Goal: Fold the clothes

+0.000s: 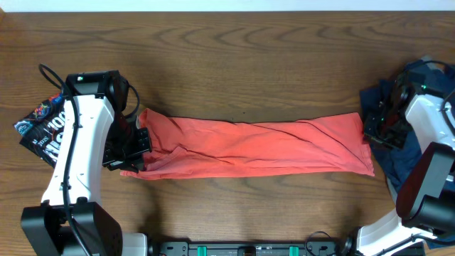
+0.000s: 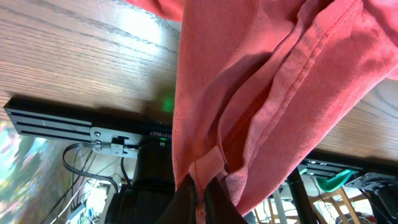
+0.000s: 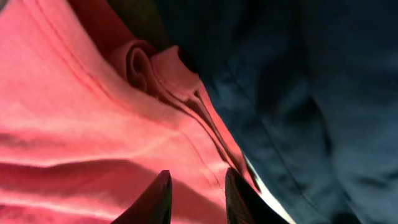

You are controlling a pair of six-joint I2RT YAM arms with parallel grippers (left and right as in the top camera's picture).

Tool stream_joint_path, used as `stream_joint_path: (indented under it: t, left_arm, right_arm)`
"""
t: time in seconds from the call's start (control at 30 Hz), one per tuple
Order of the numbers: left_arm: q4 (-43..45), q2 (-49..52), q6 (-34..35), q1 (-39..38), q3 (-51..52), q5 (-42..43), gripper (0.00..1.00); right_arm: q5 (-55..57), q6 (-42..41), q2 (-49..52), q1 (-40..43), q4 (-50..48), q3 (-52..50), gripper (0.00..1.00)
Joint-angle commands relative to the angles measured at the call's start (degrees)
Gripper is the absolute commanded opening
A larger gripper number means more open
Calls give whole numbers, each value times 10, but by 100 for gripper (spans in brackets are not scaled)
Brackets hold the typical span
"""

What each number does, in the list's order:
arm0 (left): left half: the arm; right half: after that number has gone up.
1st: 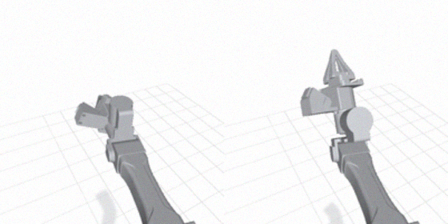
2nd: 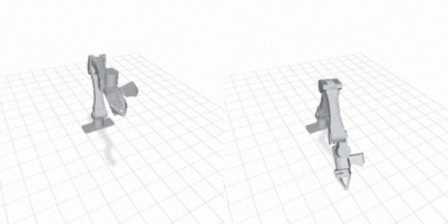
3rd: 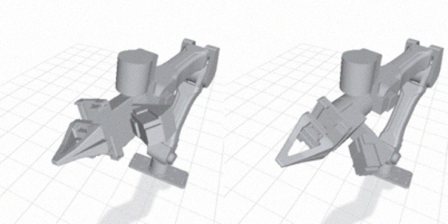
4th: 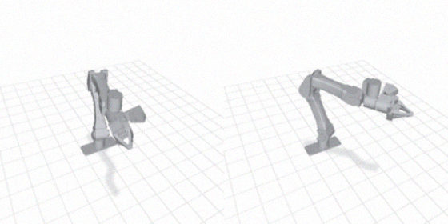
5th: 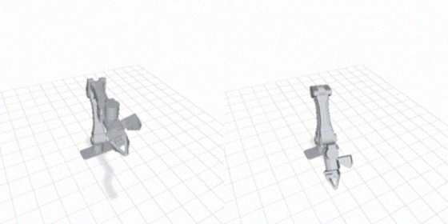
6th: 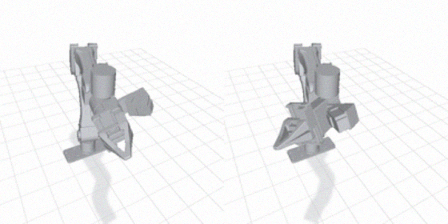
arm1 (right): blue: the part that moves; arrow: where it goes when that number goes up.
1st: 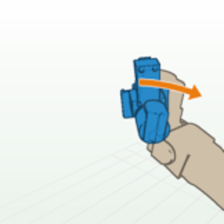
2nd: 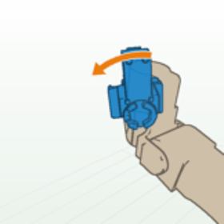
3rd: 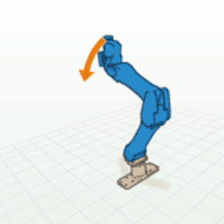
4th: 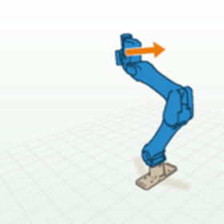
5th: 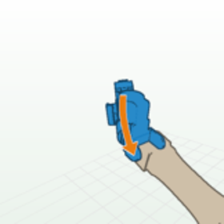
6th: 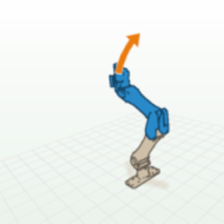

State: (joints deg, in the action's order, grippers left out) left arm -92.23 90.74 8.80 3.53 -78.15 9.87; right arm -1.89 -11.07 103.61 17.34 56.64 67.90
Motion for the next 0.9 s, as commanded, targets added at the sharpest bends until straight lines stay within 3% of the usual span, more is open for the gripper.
stream_joint_path:
  t: [0.0, 0.53, 0.77, 0.87]
  left_arm:
    - [-6, -10, 1, 0, 2, -10, 6]
    - [-6, -10, 1, 0, 2, -10, 6]
    - [-7, -10, 1, 0, 2, -10, 6]
    - [-7, -10, 1, 0, 2, -10, 6]
  right_arm:
    - [-25, 0, 5, -2, -23, -21, 27]
    - [-35, 0, 6, -17, -137, -50, 25]
    - [-35, 0, 6, -17, -137, -51, 1]
    - [-35, 0, 6, -17, -136, -51, 1]
